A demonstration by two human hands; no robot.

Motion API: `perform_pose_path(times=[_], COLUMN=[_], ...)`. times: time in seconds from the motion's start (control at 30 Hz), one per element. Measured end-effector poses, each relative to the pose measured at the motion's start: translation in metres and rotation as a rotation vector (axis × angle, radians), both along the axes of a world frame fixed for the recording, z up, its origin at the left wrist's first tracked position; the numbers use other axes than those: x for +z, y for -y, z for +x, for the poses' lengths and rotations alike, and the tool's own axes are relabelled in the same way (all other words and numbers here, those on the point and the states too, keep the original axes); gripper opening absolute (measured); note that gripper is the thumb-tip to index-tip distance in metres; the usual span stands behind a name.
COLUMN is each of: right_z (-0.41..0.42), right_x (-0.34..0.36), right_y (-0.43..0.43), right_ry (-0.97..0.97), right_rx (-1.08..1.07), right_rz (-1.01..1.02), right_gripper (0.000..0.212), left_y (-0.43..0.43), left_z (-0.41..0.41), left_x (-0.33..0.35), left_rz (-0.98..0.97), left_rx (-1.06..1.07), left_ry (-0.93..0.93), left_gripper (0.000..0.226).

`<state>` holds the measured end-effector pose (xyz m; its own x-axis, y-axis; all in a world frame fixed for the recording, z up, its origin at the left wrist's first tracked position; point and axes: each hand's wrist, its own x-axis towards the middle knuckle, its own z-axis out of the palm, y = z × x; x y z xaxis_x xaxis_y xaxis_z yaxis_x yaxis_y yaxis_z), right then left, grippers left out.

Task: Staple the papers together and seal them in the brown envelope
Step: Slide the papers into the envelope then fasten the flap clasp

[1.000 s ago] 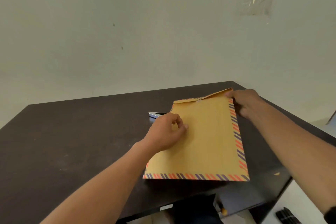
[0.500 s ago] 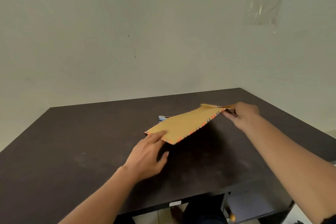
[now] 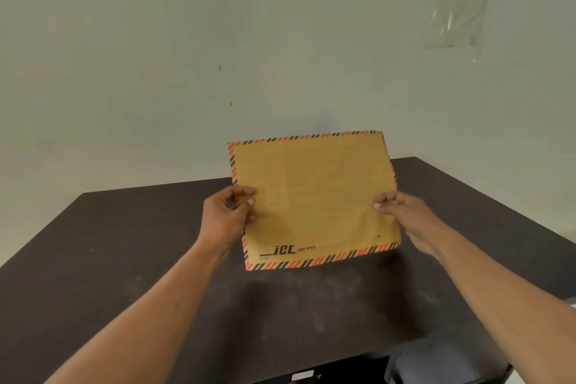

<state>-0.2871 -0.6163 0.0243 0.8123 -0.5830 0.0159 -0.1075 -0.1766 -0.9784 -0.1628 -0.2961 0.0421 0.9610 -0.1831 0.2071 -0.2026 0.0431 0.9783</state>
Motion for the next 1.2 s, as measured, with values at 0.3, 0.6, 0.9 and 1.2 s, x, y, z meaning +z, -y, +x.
perform_pose_path(times=[0.3, 0.6, 0.9, 1.2], right_z=[0.008, 0.035, 0.131, 0.213], right_x=[-0.024, -0.012, 0.011, -0.034], right_y=[0.007, 0.045, 0.109, 0.130], right_ry=[-0.097, -0.101, -0.286, -0.553], right_rx=[-0.061, -0.206, -0.203, -0.143], right_rz=[-0.386, -0.702, -0.871, -0.854], right_gripper=[0.019, 0.033, 0.034, 0.043], left_y=[-0.001, 0.058, 0.134, 0.153], left_z=[0.017, 0.035, 0.128, 0.205], left_x=[-0.037, -0.017, -0.007, -0.058], left_rz=[0.635, 0.502, 0.563, 0.894], left_rx=[-0.014, 0.121, 0.043, -0.053], left_ry=[0.087, 0.231, 0.114, 0.101], left_gripper=[0.042, 0.024, 0.036, 0.059])
